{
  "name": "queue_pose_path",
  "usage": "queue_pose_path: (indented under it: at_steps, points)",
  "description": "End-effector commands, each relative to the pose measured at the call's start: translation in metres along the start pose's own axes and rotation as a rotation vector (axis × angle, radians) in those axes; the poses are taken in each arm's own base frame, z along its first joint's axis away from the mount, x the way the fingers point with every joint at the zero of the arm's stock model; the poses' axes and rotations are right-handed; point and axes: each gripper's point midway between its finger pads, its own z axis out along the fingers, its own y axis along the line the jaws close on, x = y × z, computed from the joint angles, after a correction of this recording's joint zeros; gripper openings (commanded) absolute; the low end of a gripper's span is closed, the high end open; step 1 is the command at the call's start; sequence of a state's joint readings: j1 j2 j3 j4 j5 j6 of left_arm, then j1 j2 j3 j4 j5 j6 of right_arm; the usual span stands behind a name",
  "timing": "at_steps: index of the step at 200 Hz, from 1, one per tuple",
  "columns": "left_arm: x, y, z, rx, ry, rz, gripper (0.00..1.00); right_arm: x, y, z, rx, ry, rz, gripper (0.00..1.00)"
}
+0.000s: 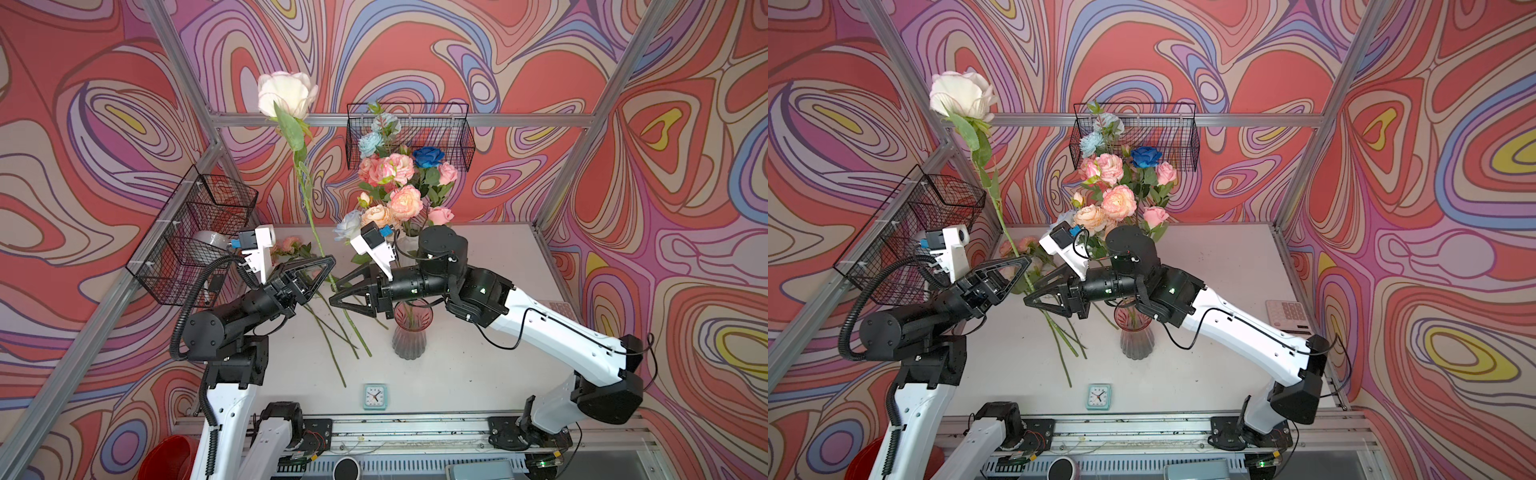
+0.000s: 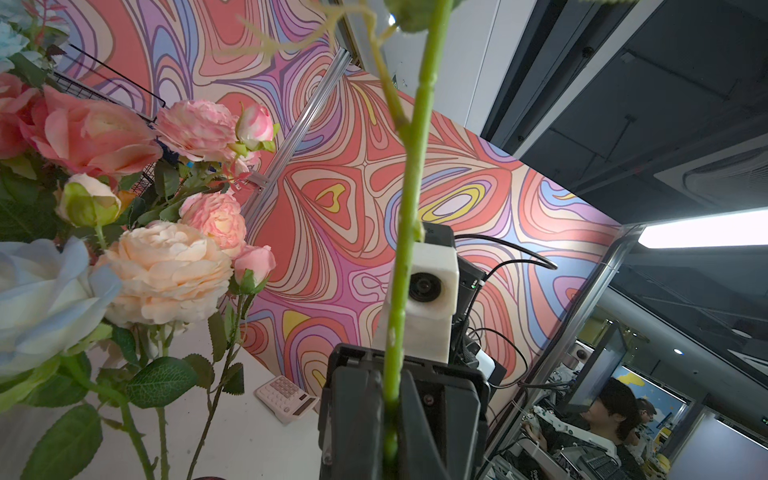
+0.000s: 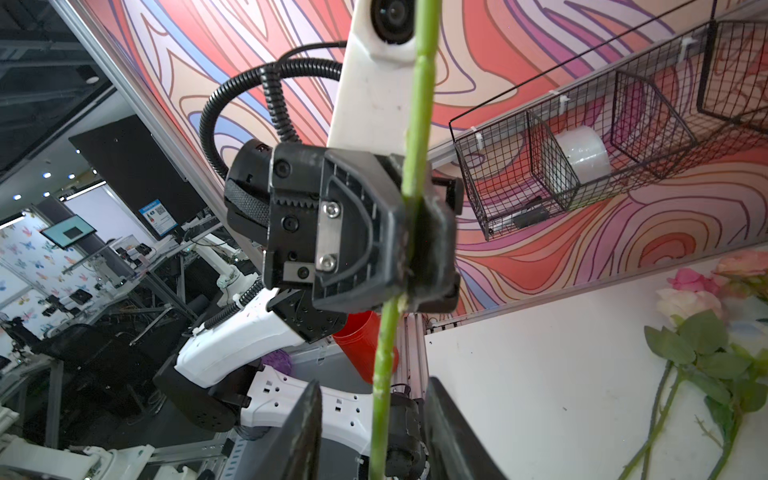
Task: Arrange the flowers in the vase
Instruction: 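Grasp the white rose stem with the right gripper below the left gripper, then open the left gripper to release the stem while the right lifts the rose, then lower the white rose stem into the pink glass vase with the right gripper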
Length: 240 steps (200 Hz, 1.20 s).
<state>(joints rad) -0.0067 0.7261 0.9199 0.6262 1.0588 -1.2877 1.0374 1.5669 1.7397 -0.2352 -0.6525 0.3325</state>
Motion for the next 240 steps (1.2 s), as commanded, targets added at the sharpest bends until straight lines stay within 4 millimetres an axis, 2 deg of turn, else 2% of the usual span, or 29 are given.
queue_pose_path:
  at_steps: [1, 16, 25, 49, 58, 70, 91, 111, 129, 167, 195, 213, 240]
  points:
    - [0.001, -0.014, -0.001, 0.046, 0.009, 0.037, 0.0, -0.005, 0.009, 0.005, -0.043, -0.01, -0.007, 0.2]
    - [0.001, -0.012, -0.001, 0.042, 0.007, 0.033, 0.0, -0.007, 0.009, 0.003, -0.038, -0.02, -0.011, 0.0]
    - [0.001, -0.011, -0.001, 0.037, 0.003, 0.028, 0.08, -0.008, 0.01, 0.001, -0.031, -0.027, -0.019, 0.0]
    - [0.0, -0.006, -0.002, 0.021, -0.015, 0.018, 0.41, -0.009, 0.011, -0.006, -0.003, -0.046, -0.03, 0.0]
    - [-0.001, -0.005, -0.002, 0.018, -0.023, 0.015, 0.6, -0.008, 0.01, -0.01, 0.015, -0.055, -0.031, 0.0]
    - [-0.002, -0.004, -0.003, 0.014, -0.034, 0.014, 0.8, -0.008, 0.009, -0.016, 0.042, -0.068, -0.037, 0.0]
    - [-0.004, -0.002, -0.004, -0.002, -0.054, 0.022, 0.99, -0.01, 0.007, -0.032, 0.116, -0.101, -0.061, 0.0]
    - [-0.004, 0.003, -0.006, -0.039, -0.075, 0.031, 1.0, -0.01, 0.0, -0.052, 0.225, -0.135, -0.094, 0.0]
    - [-0.003, 0.019, -0.012, -0.132, -0.108, 0.028, 1.0, -0.01, -0.008, -0.075, 0.334, -0.174, -0.123, 0.0]
    - [0.012, 0.088, -0.045, -0.517, -0.156, -0.023, 1.0, -0.009, -0.022, -0.127, 0.571, -0.261, -0.191, 0.0]
    - [0.035, 0.122, -0.063, -0.616, -0.165, -0.094, 1.0, -0.008, -0.035, -0.162, 0.729, -0.361, -0.253, 0.0]
    - [0.051, 0.14, -0.07, -0.639, -0.165, -0.154, 1.0, -0.008, -0.044, -0.173, 0.803, -0.415, -0.303, 0.0]
    - [0.066, 0.155, -0.075, -0.658, -0.149, -0.209, 1.0, -0.006, -0.058, -0.171, 0.854, -0.458, -0.358, 0.0]
